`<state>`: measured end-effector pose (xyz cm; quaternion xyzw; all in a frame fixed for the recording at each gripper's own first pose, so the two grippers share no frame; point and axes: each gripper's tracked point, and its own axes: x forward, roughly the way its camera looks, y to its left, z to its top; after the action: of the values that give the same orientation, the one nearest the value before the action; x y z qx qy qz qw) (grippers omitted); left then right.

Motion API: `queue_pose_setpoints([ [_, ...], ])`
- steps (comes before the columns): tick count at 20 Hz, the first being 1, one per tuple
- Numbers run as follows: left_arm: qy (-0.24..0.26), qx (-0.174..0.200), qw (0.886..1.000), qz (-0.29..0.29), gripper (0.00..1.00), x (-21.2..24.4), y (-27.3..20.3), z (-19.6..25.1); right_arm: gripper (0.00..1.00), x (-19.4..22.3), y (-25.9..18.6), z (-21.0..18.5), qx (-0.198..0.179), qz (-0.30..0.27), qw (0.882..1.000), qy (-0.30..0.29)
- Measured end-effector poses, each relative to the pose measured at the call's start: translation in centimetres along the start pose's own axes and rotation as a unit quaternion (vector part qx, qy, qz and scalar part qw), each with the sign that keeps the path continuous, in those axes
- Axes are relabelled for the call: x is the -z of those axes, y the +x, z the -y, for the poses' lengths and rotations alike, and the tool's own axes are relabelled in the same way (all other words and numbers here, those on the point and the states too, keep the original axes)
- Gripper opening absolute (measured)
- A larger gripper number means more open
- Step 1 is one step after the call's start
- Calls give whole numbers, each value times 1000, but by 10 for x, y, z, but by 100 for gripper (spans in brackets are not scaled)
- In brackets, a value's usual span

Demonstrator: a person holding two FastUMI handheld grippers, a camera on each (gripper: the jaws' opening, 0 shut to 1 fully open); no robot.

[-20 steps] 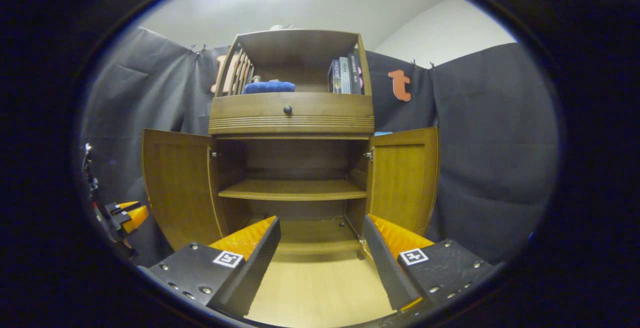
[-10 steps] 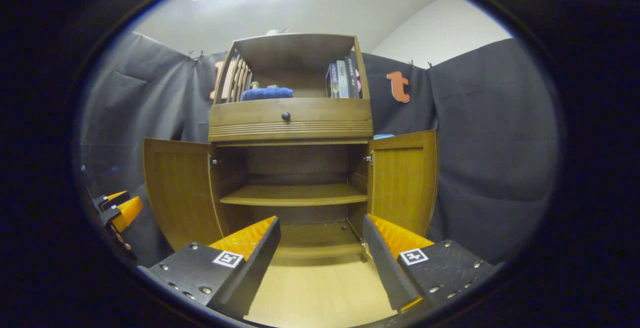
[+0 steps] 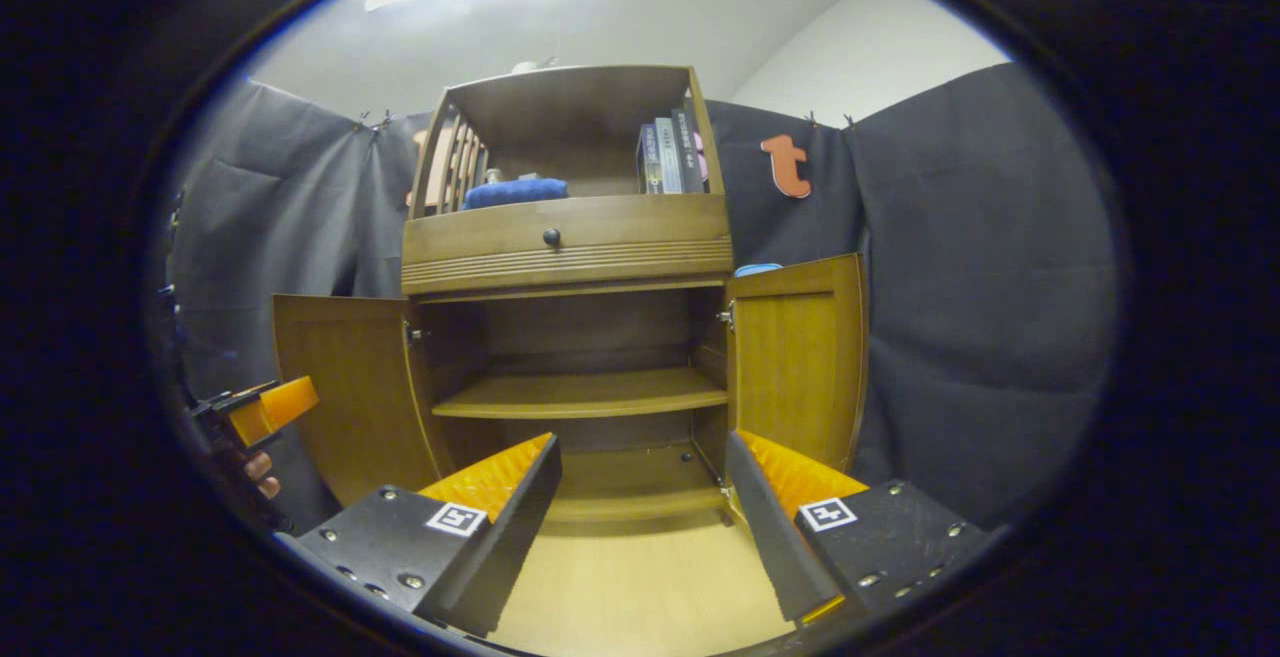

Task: Open the right door of the double-door shoe cabinet with the right hand, and open the left door with the left hand.

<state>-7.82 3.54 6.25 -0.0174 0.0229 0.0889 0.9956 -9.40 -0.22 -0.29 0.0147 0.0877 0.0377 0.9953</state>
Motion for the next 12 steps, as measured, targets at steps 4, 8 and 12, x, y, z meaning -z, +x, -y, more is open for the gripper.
queue_pose_setpoints([
  [4,9,12,1000,-6,92,5,11,26,98,-2,15,24,25,5,1000,11],
  [8,12,22,1000,-10,92,24,29,50,96,3,38,49,58,14,998,8],
  [12,21,35,999,-18,95,50,54,74,98,10,73,46,47,16,999,15],
])
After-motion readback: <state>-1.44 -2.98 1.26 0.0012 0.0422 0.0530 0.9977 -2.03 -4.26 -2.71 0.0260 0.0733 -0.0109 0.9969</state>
